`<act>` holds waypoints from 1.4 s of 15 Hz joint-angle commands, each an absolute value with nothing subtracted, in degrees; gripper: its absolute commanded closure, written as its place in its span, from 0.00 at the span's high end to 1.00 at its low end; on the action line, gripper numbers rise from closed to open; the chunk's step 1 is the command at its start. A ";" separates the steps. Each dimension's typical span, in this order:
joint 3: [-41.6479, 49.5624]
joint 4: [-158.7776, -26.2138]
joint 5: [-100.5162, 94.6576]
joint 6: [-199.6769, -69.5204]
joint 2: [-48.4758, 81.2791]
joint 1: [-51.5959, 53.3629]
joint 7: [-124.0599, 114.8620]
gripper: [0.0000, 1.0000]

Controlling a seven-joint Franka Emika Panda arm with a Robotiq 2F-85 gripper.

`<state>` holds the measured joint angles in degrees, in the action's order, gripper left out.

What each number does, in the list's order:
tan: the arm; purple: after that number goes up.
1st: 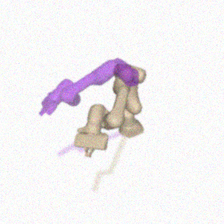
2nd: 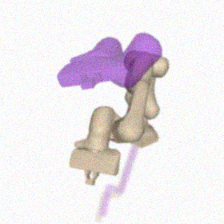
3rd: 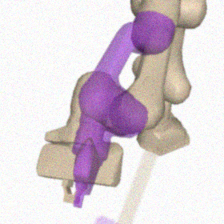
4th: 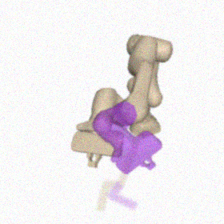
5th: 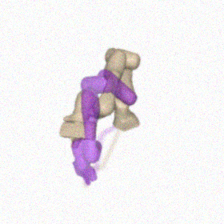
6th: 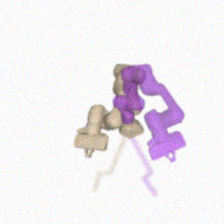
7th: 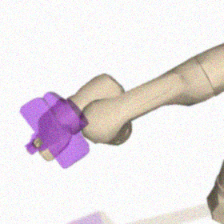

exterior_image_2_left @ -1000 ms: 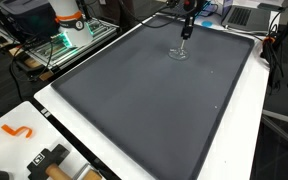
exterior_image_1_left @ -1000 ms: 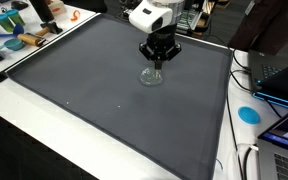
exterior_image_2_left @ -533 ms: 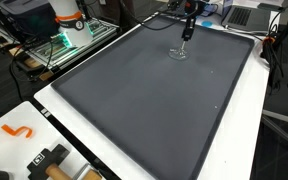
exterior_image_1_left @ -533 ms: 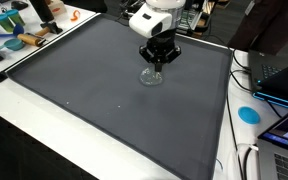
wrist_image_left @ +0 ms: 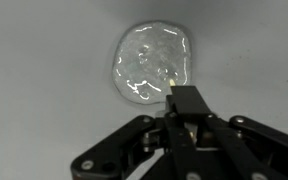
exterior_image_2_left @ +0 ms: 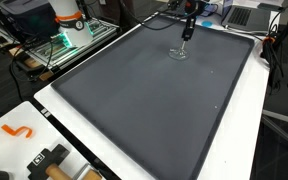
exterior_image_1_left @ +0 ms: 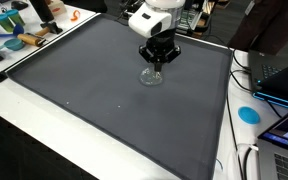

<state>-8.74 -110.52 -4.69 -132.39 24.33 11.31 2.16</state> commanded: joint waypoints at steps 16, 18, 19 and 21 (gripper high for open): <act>-7.63 -105.15 -6.19 -120.65 15.65 11.53 -1.55 0.03; -7.66 -104.88 -6.17 -120.11 15.58 11.52 -1.61 0.03; -7.68 -104.68 -6.38 -120.16 15.60 11.66 -1.91 0.03; -7.71 -103.98 -7.31 -120.17 15.88 12.19 -2.80 0.03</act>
<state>-7.83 -104.82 -5.00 -121.70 16.04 11.30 -0.35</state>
